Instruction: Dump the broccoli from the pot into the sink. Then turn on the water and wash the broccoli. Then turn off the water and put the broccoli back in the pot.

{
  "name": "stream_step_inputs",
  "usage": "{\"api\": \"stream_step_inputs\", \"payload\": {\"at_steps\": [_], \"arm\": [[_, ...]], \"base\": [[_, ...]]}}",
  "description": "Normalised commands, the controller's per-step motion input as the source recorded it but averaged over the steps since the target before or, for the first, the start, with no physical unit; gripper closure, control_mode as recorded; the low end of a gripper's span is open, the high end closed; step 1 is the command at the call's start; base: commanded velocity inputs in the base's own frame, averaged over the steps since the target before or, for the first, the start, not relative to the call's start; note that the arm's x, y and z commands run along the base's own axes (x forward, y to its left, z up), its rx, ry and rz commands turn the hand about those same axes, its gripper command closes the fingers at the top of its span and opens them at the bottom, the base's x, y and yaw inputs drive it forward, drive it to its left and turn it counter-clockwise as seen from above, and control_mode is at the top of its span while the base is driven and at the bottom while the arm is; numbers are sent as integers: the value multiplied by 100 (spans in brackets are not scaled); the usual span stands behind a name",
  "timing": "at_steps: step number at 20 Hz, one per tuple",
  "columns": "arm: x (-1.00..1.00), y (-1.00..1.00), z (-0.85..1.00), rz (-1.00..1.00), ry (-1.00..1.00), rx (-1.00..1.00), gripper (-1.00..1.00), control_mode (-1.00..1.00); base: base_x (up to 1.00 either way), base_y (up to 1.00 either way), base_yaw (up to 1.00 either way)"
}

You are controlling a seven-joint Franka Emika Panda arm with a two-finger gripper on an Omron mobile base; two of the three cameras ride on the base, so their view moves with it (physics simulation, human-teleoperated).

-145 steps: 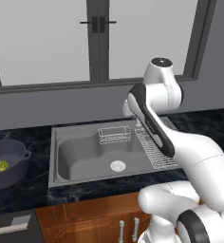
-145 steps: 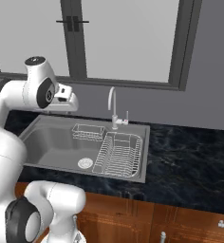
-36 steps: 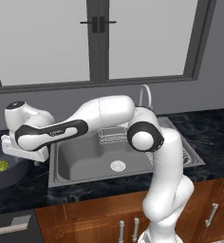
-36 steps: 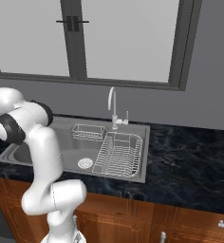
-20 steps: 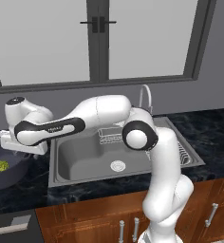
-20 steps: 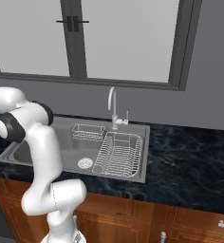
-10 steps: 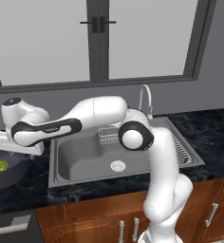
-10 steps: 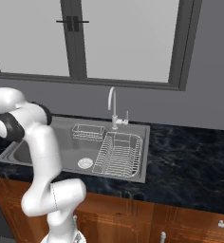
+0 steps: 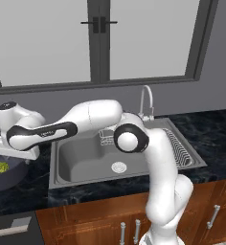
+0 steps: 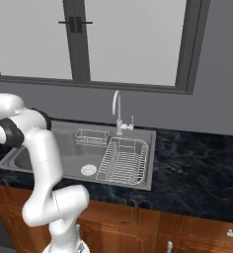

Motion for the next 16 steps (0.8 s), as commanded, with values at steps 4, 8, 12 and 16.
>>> {"api": "stream_step_inputs", "payload": {"at_steps": [4, 8, 12, 16], "arm": [[5, 13, -21, 0, 2, 0, -100, -100], [5, 7, -22, 0, 2, 0, -100, -100], [10, 6, -26, 0, 3, -2, -100, -100], [12, 4, -25, 0, 2, -1, -100, -100]], "base": [[0, 0, 0], [0, 0, 0], [0, 0, 0], [0, 0, 0]]}}
